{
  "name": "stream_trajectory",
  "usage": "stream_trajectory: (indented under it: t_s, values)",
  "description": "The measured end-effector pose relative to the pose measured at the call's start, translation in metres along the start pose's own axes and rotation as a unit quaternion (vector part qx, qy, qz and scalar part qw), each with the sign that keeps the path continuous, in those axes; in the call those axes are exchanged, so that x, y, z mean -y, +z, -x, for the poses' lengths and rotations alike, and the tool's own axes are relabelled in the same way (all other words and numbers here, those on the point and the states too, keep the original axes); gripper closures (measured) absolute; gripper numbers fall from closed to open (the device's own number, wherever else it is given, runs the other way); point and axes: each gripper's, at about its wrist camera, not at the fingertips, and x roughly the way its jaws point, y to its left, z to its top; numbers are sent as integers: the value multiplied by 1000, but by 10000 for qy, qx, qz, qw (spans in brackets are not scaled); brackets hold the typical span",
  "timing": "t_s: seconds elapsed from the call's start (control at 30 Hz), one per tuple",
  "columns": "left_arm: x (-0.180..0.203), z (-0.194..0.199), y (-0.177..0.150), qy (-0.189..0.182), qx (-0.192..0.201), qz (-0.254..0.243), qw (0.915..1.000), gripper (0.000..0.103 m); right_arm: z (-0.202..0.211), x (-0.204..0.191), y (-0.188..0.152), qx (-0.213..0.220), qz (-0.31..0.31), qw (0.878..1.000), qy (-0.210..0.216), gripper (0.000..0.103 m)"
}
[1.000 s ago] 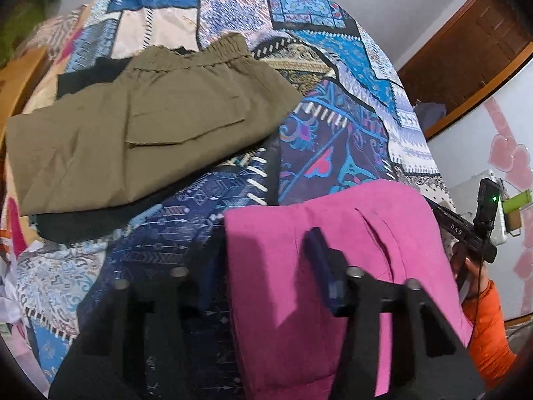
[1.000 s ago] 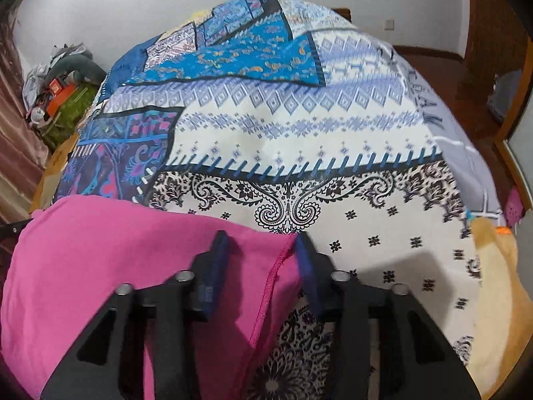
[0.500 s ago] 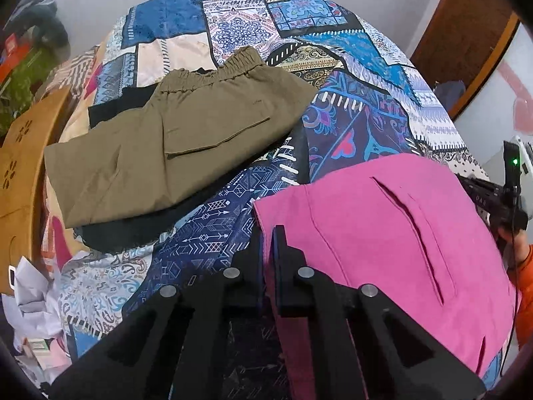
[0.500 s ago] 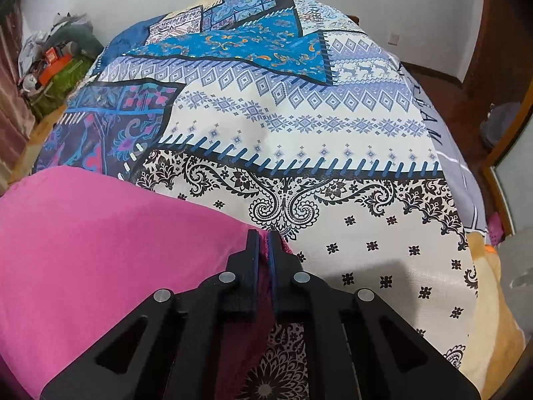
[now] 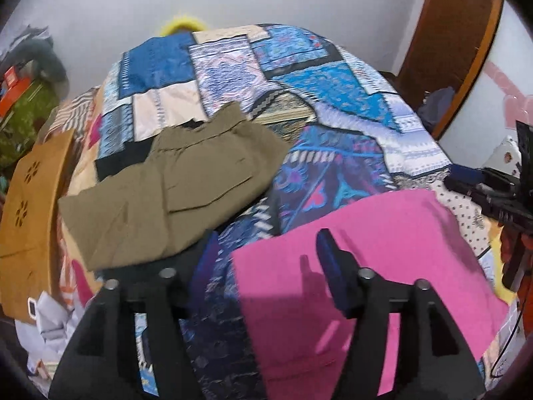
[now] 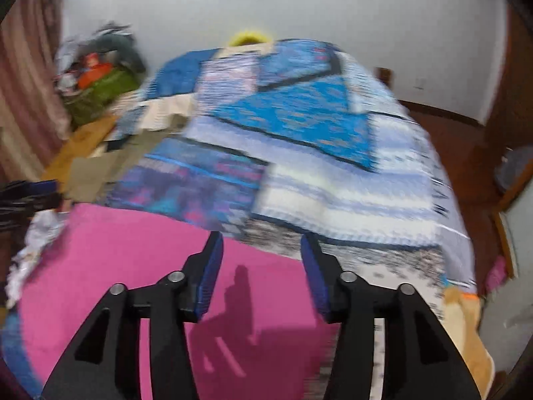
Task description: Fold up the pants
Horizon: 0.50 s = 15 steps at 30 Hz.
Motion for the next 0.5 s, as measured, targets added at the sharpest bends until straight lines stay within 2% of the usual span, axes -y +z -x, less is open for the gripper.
stream_trajectory:
  t_s: [0.07,0.17,0.23,0.33,0.4,0.5]
  values:
    - [7,-6,5,-124,-88,-29,9999,36,-4,-15,6,-60,118,9995,274,51]
    - [16,-20,7,-218,-313,-100,9992,33,-20,-39,9,-348,232,9963,748,40]
    - [21,-33,4,-279,-559,-127,9980,31,-28,-53,4,-512,248,9938,956,37]
    - [26,-49,-5,-279,-842,-219,9958,28,-46,-73,-6,-854,540,9900,986,37]
    - [25,-52,-10,-230,-789,-220,9964,21,-54,-77,-16,-972,616,9889,943,35]
    - [22,-50,-11,-335,-827,-196,9958,20,-52,-70,-18,-1040,412,9880,1064,33]
